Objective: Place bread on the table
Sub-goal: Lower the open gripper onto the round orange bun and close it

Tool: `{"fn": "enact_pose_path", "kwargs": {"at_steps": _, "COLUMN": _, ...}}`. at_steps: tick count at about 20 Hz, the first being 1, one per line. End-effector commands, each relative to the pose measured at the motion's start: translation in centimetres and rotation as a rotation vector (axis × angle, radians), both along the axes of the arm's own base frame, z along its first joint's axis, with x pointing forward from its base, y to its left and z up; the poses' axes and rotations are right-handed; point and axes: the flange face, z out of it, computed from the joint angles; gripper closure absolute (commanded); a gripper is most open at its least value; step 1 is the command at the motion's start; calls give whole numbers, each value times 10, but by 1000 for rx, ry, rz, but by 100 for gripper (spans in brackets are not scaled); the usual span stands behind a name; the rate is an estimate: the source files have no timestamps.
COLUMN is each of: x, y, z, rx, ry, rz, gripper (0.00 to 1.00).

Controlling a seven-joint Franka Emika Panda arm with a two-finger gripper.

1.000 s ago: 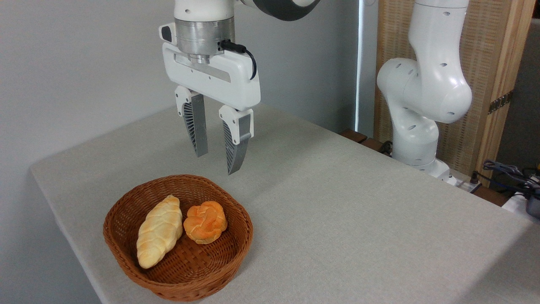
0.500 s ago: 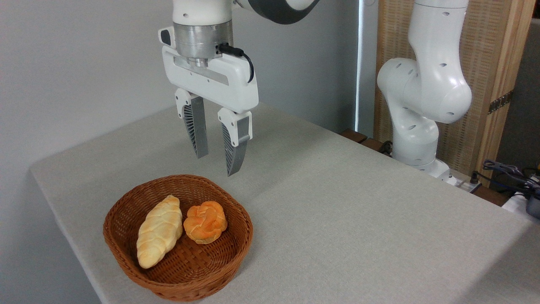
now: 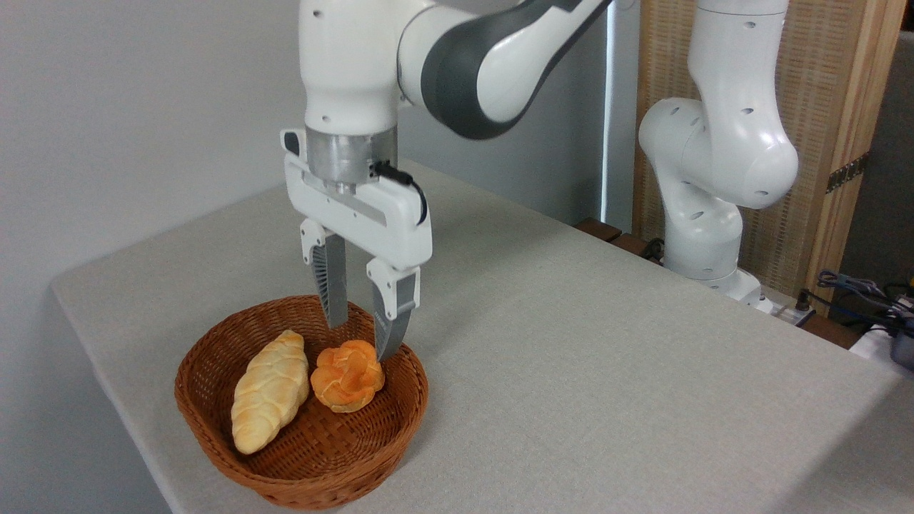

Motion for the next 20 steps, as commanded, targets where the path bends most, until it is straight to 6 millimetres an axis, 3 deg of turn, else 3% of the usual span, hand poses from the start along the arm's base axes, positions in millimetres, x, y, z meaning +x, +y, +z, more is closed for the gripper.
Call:
{"fn": "enact_pose_path", "kwargs": {"at_steps": 1, "x": 4, "y": -3, "z": -15, "rx": -13, "ry": -23, "rz": -9, "gripper": 0}}
{"fn": "enact_pose_path", "kwargs": {"at_steps": 6, "x": 13, "y": -11, "z": -41, "rx": -3, "ry": -4, "rz": -20, "gripper": 0}}
{"fn": "enact_pose_path", "kwargs": {"at_steps": 14, "x": 18, "y": -17, "z": -62, "rx": 9, "ry": 17, "rz": -30, "gripper": 0}}
{"fn": "enact_pose_path", "kwargs": {"at_steps": 15, "x": 18, "y": -17, "z": -62, "rx": 9, "ry": 17, "rz": -30, "gripper": 3}}
{"fn": "enact_pose_path", "kwargs": {"at_steps": 18, "x": 18, "y": -17, "z": -60, "rx": 5, "ry": 15, "rz": -27, "gripper": 55}}
{"fn": "enact_pose_path", "kwargs": {"at_steps": 20, "x": 18, "y": -17, "z": -59, "rx": 6, "ry": 13, "rz": -28, "gripper": 61}}
